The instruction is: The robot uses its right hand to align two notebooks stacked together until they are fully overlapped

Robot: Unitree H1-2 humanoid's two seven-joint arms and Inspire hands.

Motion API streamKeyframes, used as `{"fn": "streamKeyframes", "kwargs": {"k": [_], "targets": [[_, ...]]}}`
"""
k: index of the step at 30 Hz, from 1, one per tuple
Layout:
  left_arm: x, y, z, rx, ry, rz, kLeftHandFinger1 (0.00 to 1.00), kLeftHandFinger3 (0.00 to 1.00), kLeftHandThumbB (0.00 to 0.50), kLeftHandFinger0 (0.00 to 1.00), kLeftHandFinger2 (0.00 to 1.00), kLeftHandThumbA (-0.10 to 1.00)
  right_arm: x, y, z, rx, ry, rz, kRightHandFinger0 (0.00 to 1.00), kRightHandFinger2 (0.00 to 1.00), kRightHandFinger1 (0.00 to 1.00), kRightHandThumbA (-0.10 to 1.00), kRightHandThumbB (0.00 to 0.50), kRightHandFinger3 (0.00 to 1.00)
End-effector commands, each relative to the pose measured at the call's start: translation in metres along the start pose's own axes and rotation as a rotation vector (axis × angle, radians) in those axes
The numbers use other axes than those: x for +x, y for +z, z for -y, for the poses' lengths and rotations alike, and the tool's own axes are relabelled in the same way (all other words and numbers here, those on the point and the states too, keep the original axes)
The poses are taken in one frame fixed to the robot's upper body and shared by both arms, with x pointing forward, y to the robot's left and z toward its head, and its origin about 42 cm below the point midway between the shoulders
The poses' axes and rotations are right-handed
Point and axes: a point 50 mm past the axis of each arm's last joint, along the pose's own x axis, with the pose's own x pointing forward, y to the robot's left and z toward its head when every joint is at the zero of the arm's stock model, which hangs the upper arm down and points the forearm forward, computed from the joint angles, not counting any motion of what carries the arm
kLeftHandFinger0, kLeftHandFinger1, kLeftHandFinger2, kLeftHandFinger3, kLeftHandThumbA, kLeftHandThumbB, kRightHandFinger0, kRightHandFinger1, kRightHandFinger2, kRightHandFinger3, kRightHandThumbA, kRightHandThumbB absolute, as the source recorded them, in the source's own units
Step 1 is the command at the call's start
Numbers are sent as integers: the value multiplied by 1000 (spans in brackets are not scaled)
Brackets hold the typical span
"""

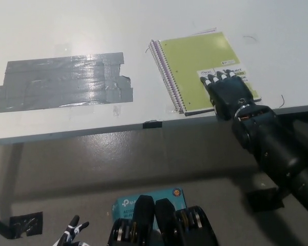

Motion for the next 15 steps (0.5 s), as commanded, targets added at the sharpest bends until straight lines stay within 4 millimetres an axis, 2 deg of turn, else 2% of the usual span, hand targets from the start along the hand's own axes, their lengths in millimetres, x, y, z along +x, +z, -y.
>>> {"fn": "streamKeyframes", "kwargs": {"k": [1,4,7,9,11,15], "targets": [[-1,11,1,18,-14,32,468,1000,500,381,387,1000,4,5,23,-31,-24,44,1000,1000,1000,1000,443,1000],[-2,12,1,15,-12,25,470,1000,500,373,392,1000,4,1,25,-35,-37,40,1000,1000,1000,1000,429,1000],[-1,12,1,19,-15,26,468,1000,500,363,406,1000,5,-2,26,-38,-22,36,1000,1000,1000,1000,437,1000],[-2,10,2,28,-13,20,468,1000,500,360,421,1000,4,-4,25,-56,-11,24,1000,1000,1000,1000,460,1000],[-3,10,2,23,-17,24,433,1000,500,314,415,1000,4,-7,24,-68,-2,12,1000,1000,1000,1000,449,1000],[-3,9,0,22,-11,20,438,1000,500,328,408,1000,6,-11,26,-67,4,13,1000,1000,1000,1000,427,1000]]}}
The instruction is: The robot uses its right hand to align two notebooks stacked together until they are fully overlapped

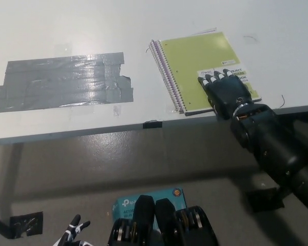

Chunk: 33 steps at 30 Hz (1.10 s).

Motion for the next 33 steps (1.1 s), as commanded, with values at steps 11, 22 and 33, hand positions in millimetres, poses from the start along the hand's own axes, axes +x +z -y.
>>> {"fn": "streamKeyframes", "kwargs": {"k": [11,22,33], "targets": [[-13,-8,-11,38,6,-20,444,1000,500,305,466,1000,3,-32,85,-52,-78,-10,1000,1000,1000,1000,343,1000],[-23,-29,-4,10,20,-89,431,1000,500,277,416,1000,-1,-42,198,-110,-286,-11,1000,1000,1000,1000,376,1000],[-28,-39,-2,13,21,-118,403,1000,500,243,418,1000,-25,-59,295,-10,-439,-57,1000,1000,1000,1000,361,1000]]}}
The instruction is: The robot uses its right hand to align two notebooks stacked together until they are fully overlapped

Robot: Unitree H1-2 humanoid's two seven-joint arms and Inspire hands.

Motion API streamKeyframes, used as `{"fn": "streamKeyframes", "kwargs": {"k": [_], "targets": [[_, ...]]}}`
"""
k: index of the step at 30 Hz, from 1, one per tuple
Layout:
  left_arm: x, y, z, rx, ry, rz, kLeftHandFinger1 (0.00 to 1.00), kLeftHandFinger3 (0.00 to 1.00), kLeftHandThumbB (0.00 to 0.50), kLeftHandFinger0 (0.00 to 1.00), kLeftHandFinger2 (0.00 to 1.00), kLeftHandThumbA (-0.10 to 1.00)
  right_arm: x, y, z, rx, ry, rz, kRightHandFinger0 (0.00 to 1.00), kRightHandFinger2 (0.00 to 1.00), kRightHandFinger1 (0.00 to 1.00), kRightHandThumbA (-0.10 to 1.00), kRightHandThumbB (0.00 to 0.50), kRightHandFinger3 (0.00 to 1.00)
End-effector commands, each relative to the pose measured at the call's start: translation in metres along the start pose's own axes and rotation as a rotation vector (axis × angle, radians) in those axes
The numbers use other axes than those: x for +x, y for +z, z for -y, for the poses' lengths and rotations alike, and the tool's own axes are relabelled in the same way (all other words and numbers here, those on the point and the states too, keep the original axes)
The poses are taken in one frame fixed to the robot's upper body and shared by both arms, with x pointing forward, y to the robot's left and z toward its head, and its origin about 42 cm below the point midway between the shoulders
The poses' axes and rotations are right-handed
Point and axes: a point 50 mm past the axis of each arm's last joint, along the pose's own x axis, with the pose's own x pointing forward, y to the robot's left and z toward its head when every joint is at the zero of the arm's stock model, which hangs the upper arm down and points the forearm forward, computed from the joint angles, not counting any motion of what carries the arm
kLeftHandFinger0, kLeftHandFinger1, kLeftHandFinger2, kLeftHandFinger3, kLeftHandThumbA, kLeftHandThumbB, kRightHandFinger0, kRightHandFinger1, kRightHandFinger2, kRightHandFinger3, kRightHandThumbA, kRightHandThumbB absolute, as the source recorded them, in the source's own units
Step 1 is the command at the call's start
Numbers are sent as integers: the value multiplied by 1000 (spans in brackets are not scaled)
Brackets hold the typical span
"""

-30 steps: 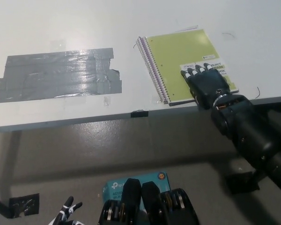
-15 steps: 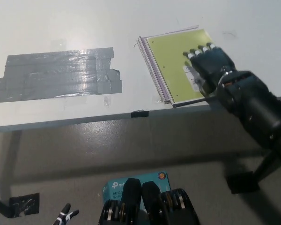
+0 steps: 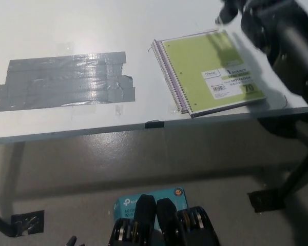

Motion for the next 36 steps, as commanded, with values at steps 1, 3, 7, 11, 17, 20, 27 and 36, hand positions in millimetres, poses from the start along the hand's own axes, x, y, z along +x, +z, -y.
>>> {"fn": "streamKeyframes", "kwargs": {"k": [1,3,7,11,17,20,27,36], "targets": [[-5,-4,-2,19,2,-19,409,1000,500,291,425,1000,2,-17,64,49,-97,-41,1000,1000,1000,1000,361,1000],[-4,-5,-3,19,-2,-13,396,1000,500,317,402,1000,-1,-26,76,75,-120,-62,1000,1000,1000,1000,383,1000],[-6,-8,-1,5,-7,-20,404,1000,500,302,381,1000,-13,-61,96,76,-162,-122,1000,1000,1000,1000,354,1000],[-7,-10,1,14,-9,-6,390,1000,500,335,352,1000,-32,-88,102,155,-192,-147,1000,1000,1000,1000,334,1000],[-10,-7,4,27,-23,16,376,990,500,354,330,1000,-120,-113,82,267,-363,-162,1000,1000,1000,1000,361,1000],[-10,-4,7,48,-42,37,386,1000,500,395,364,1000,-193,-122,65,338,-397,-188,1000,1000,1000,1000,308,1000],[-7,10,1,70,-16,69,361,1000,500,307,394,1000,-348,-137,-3,385,-481,-357,1000,1000,1000,1000,305,1000],[-9,1,0,67,-2,51,413,1000,500,461,443,1000,-476,-108,-149,500,-209,-637,1000,1000,1000,1000,285,1000]]}}
